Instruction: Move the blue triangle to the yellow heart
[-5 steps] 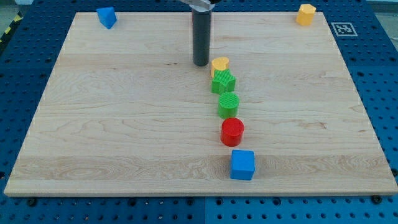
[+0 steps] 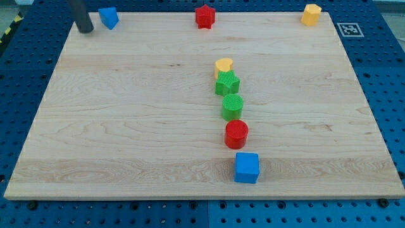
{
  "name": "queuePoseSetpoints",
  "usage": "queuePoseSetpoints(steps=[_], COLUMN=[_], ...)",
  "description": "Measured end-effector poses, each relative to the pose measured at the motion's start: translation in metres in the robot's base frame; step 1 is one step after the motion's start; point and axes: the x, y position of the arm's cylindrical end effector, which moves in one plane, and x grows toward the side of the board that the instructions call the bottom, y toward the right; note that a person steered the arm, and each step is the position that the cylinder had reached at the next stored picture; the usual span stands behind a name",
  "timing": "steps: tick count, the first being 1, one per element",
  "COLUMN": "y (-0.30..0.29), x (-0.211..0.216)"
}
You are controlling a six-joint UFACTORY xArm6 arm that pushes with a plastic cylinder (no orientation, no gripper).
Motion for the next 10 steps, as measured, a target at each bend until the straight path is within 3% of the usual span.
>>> queuePoseSetpoints(steps=[1, 4, 7, 10], y=[0.001, 0.029, 0.083, 0.204], x=[-0.037, -0.013, -0.035, -0.009])
